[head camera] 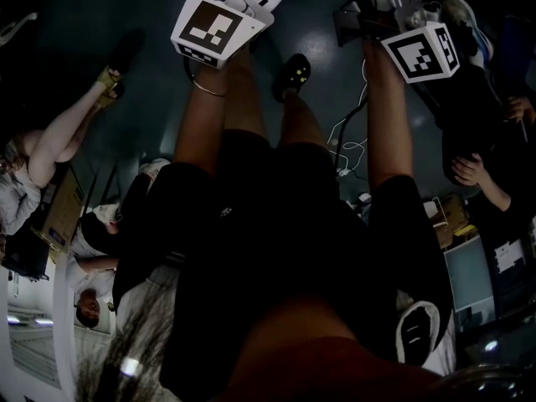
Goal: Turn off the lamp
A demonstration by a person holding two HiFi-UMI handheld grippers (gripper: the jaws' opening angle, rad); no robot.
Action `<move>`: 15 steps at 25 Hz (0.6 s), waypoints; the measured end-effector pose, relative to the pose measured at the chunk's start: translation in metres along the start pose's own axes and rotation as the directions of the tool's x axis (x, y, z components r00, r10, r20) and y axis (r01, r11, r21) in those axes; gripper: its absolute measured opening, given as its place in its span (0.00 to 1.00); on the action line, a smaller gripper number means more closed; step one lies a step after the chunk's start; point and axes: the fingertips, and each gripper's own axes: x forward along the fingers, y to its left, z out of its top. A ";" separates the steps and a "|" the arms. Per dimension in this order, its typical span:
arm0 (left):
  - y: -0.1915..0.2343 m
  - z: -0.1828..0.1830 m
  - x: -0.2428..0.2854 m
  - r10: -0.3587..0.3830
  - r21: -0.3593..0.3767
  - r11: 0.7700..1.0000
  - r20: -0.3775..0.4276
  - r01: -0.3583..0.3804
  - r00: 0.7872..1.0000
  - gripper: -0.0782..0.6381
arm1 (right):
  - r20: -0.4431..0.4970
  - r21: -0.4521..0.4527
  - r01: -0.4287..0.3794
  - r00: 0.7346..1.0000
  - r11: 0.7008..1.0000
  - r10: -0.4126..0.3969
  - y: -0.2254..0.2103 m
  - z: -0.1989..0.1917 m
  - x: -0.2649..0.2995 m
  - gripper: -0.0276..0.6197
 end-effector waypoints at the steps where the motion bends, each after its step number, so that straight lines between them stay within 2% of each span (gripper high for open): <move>1: -0.001 0.000 0.003 -0.010 0.003 1.000 -0.004 0.010 1.000 0.27 | 0.007 0.012 -0.008 1.000 1.000 0.008 0.001 0.001 0.000 0.05; 7: -0.013 0.004 0.023 -0.070 0.053 0.996 -0.016 0.071 0.997 0.28 | 0.046 0.100 -0.043 0.998 0.994 0.038 0.004 0.009 -0.004 0.05; 15: -0.019 0.010 0.039 -0.108 0.089 0.990 -0.022 0.109 0.994 0.28 | 0.117 0.239 -0.115 0.989 0.964 0.089 0.009 0.016 -0.004 0.05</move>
